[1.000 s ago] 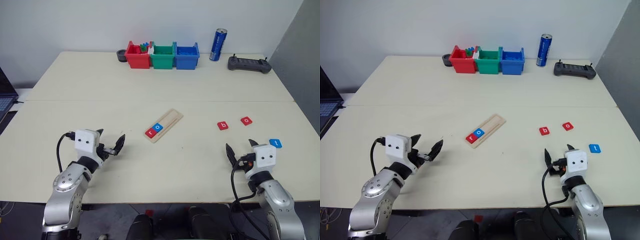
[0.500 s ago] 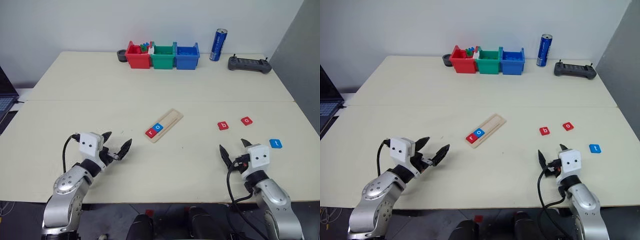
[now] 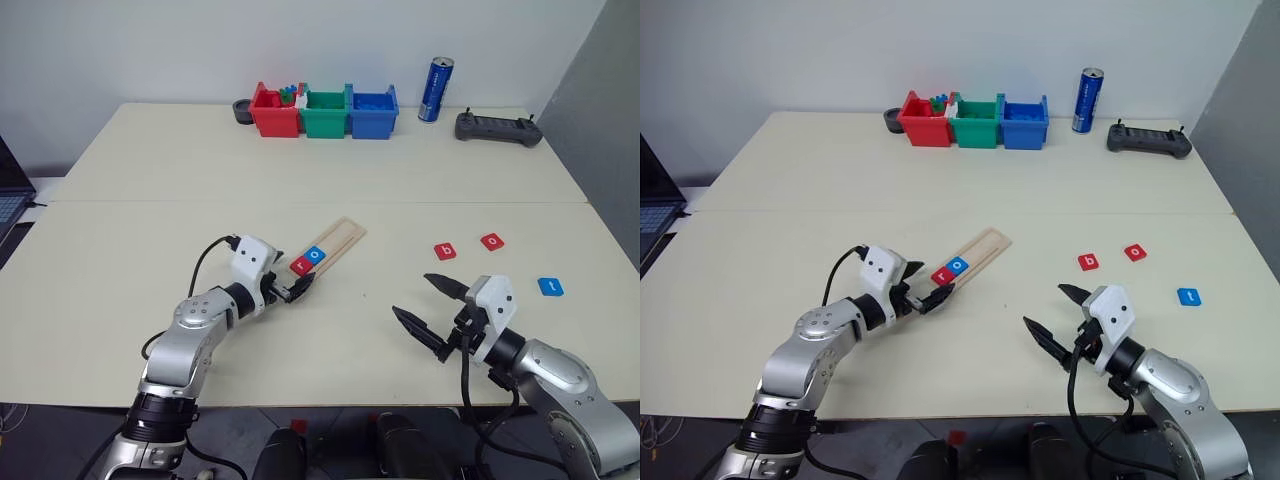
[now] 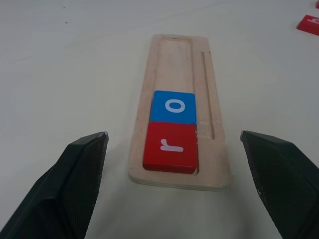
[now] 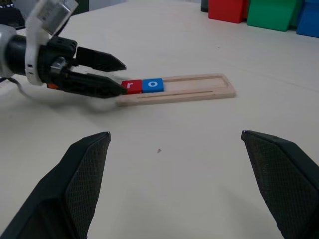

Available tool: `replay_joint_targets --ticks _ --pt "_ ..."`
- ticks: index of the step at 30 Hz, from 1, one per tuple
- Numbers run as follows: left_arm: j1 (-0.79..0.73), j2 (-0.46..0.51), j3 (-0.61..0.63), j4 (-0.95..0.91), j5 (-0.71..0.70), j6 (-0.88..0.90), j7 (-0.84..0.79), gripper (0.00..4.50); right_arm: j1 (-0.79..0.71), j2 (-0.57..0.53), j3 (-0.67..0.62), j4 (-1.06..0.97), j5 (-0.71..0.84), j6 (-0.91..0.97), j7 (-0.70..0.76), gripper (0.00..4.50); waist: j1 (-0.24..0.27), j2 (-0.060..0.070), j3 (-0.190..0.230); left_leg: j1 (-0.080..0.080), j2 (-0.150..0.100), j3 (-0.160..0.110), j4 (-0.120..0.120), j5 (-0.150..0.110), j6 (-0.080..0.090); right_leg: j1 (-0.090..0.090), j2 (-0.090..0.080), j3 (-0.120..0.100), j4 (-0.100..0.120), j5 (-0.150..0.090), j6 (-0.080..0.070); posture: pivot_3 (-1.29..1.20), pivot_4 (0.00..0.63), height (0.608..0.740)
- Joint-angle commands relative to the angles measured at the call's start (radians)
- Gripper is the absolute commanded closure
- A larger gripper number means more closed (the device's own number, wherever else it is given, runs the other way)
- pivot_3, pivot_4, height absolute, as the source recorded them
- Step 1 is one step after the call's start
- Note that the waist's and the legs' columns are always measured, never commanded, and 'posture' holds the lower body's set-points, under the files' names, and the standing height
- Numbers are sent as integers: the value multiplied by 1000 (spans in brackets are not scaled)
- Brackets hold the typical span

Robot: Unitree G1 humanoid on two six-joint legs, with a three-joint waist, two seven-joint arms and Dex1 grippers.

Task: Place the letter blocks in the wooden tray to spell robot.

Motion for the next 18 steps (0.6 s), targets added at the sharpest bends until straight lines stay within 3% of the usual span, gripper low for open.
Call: replay_joint_targets --ticks 1,18 --pt "-31 -6 -29 15 32 2 3 0 4 -8 6 -58 11 7 -8 40 1 0 0 0 0 0 0 0 0 0 0 0 0 0 0 0 150 740" --pt "-145 -31 -106 132 66 182 -43 0 -15 -34 27 -107 52 63 -5 40 8 1 -3 1 0 0 0 0 0 1 0 0 0 0 1 0 150 740"
